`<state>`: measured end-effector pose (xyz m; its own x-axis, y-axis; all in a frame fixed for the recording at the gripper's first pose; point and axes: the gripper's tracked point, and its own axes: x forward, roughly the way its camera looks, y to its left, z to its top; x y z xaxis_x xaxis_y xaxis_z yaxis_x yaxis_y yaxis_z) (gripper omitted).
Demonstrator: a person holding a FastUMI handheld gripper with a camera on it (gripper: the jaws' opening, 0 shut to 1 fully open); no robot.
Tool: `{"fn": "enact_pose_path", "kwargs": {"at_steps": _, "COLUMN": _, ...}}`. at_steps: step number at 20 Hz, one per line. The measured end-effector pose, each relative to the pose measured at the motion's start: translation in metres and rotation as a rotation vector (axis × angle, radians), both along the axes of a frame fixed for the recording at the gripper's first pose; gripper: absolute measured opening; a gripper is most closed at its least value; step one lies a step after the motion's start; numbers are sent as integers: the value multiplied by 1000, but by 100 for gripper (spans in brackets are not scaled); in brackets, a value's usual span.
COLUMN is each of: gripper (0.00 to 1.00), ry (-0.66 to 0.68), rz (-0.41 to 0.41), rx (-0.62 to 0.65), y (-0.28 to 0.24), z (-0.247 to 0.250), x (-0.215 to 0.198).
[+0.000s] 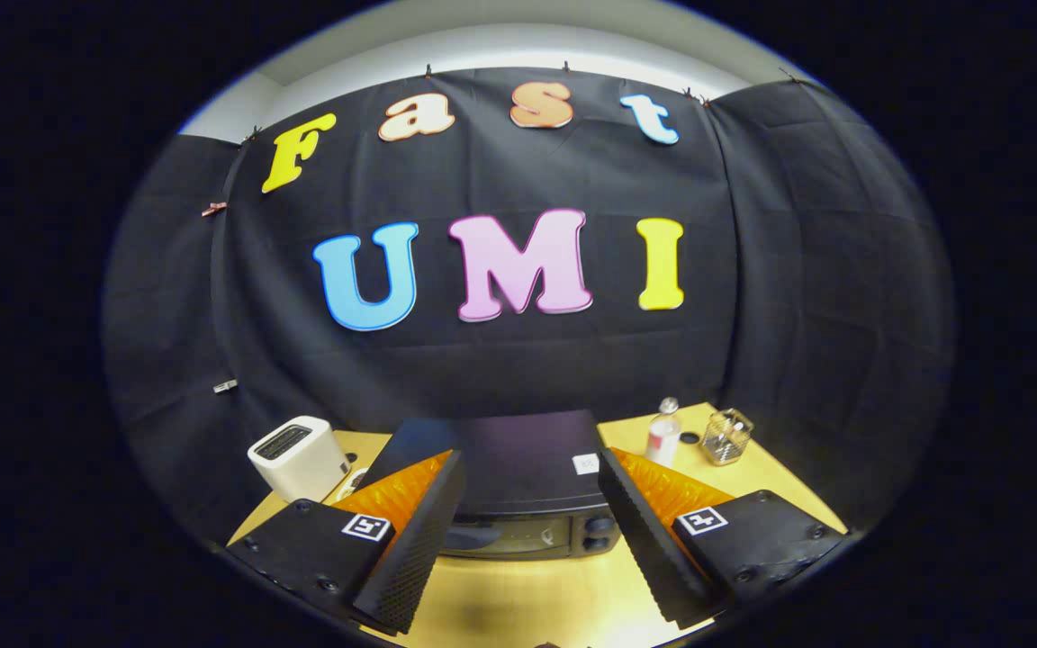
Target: Open the toaster oven, put the food inside, and close the toaster oven door.
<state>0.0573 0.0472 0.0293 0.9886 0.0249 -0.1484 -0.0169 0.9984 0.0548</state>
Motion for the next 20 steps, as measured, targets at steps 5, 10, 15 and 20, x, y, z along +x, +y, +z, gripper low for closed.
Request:
{"fn": "enact_pose_path", "kwargs": {"at_steps": 5, "gripper": 98, "ry": -59, "rz": -55, "rx": -21, "y": -33, "z": 23, "x": -38}}
{"fn": "enact_pose_path", "kwargs": {"at_steps": 10, "gripper": 98, "ry": -80, "rz": -72, "rx": -2, "y": -43, "z": 18, "x": -60}}
{"fn": "enact_pose_path", "kwargs": {"at_steps": 15, "gripper": 98, "ry": -73, "rz": -34, "rx": 34, "y": -31, "z": 23, "x": -56}}
{"fn": "enact_pose_path", "kwargs": {"at_steps": 20, "gripper": 98, "ry": -89, "rz": 14, "rx": 22, "y": -13, "z": 32, "x": -54}}
